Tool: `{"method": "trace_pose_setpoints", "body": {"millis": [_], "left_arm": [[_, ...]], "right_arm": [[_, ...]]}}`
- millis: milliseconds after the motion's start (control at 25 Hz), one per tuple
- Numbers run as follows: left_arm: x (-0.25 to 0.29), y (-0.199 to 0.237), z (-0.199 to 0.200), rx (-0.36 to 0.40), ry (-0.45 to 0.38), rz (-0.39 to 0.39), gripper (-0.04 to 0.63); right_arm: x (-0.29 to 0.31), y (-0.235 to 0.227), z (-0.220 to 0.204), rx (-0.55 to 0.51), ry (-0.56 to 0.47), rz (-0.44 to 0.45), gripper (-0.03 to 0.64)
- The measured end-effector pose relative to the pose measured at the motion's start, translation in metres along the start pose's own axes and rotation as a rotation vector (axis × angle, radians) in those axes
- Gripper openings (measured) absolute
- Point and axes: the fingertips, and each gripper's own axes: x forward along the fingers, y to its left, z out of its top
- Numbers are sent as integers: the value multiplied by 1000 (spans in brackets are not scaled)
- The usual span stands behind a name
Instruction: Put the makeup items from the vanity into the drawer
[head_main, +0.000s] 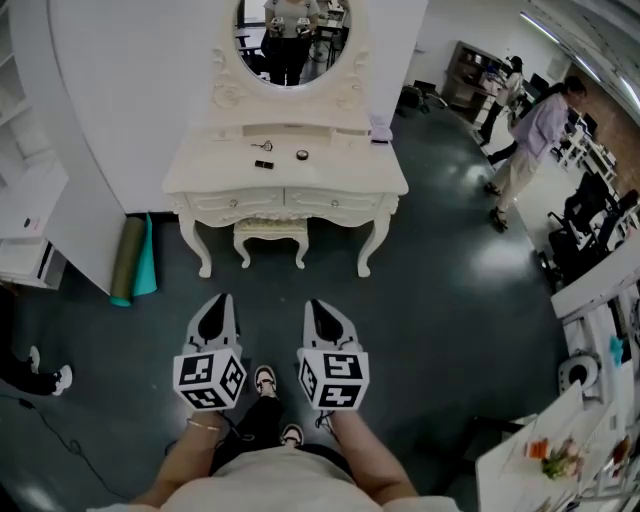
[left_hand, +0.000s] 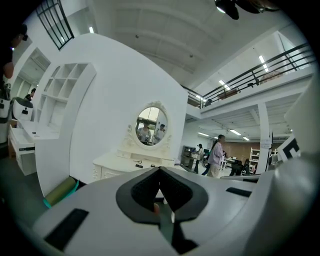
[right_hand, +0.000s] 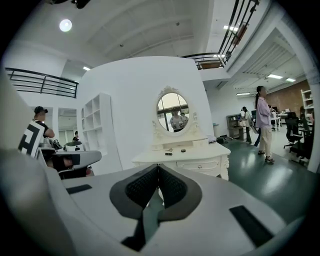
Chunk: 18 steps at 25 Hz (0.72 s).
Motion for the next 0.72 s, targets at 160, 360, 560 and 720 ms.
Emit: {"method": "trace_pose_setpoints", "body": {"millis": [160,360,560,720], "left_arm": [[39,11,6,-3,1,-13,2],[89,28,21,0,-6,-35,2],[132,43,43,23,-22,-55,2],[164,59,53,30,-24,-66,2]], "right_arm": [[35,-9,11,-13,4,-11,18],[81,-15,37,-30,-20,-24,18],[125,-16,58,-36,-34,-31,18],[160,-13,68,-36,-36,-32,18]]}}
